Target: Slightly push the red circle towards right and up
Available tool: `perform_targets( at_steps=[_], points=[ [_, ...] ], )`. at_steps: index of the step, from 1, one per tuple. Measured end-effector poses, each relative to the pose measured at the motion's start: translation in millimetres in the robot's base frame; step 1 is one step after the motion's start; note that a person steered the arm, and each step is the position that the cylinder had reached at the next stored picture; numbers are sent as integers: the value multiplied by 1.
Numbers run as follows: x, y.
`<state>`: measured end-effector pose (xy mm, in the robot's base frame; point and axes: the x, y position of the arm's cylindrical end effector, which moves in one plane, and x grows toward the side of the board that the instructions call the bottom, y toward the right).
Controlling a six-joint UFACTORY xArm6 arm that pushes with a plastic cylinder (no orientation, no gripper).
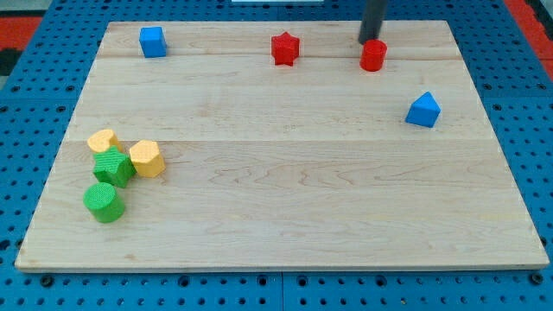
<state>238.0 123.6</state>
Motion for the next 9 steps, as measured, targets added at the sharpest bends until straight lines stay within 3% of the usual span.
perform_targets(
  at_steps=[1, 4, 6, 8, 9],
  points=[
    [1, -33],
    [42, 22],
    [79, 25],
    [51, 33],
    [56, 32]
  ],
)
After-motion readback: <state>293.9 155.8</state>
